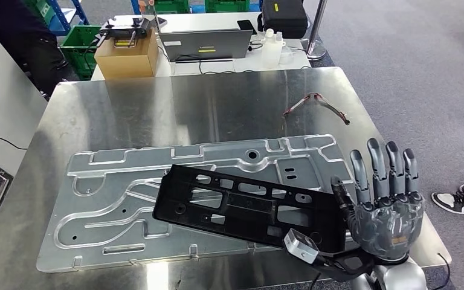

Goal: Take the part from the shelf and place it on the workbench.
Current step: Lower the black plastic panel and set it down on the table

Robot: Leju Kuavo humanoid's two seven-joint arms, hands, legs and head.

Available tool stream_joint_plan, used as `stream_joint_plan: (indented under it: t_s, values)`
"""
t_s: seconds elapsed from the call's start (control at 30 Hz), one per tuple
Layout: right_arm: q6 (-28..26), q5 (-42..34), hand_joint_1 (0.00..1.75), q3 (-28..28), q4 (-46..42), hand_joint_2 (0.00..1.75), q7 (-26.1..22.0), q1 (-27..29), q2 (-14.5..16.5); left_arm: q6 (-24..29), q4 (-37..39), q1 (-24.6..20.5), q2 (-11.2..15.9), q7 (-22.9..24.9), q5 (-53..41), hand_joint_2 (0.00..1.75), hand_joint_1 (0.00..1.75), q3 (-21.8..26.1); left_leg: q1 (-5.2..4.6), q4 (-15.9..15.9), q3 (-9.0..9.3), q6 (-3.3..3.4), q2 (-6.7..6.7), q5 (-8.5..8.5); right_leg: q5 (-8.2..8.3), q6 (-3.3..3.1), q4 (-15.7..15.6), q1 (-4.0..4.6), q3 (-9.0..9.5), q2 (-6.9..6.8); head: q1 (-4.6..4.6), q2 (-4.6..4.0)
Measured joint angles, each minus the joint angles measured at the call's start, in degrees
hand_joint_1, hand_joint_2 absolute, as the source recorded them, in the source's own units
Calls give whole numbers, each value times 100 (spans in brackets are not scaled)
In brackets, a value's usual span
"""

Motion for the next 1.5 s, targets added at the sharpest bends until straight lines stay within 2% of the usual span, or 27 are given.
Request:
stream_joint_plan:
  t_s: [0.07, 0.3, 0.67, 1.33, 1.4, 1.43, 1.5]
  values:
    - [0, 2, 0, -59, -205, 175, -15, 136, -122, 4, 0, 0, -19, -1, 38, 175, 0, 40, 0, 0, 1, 0, -1, 0, -1, 1, -1, 0, 0, -1, 0, -1]
    - [0, 2, 0, -896, -1021, 175, 366, 851, -335, 6, 1, 21, -103, 234, 109, 175, 0, 174, 1, 0, -1, -3, -1, -8, -5, 3, -1, 1, -1, 3, 0, -1]
    - [0, 2, 0, -2010, -1408, 175, 915, 1456, -373, -15, 0, 19, -231, 418, 207, 175, 0, 307, 1, 0, 3, -1, 2, -9, -8, 8, -2, 0, 3, 5, 0, -1]
    - [1, -109, 0, -2511, -1427, 175, 1004, 1629, -357, -25, 1, 13, -283, 413, 280, 175, 0, 357, 1, 0, 5, -1, 4, -9, -8, 7, -2, 0, 0, 5, 0, 1]
    - [2, -385, 0, -2731, -1406, 175, 738, 1623, -287, -39, 0, 14, -294, 411, 315, 175, 0, 374, 1, 0, 4, -1, 5, -10, -8, 7, -2, 0, 0, 5, 0, 0]
    - [2, -689, 0, -2904, -1378, 175, 357, 1575, -193, -45, 0, 13, -303, 411, 326, 175, 0, 388, 1, 0, 5, -1, 5, -10, -8, 7, -3, 0, -2, 6, 0, -1]
    - [2, -1495, 0, -3423, -1248, 175, -735, 1402, 118, -68, 1, 12, -327, 417, 357, 175, 0, 425, 1, 0, 7, -1, 6, -10, -9, 8, -3, 1, -5, 6, 0, -1]
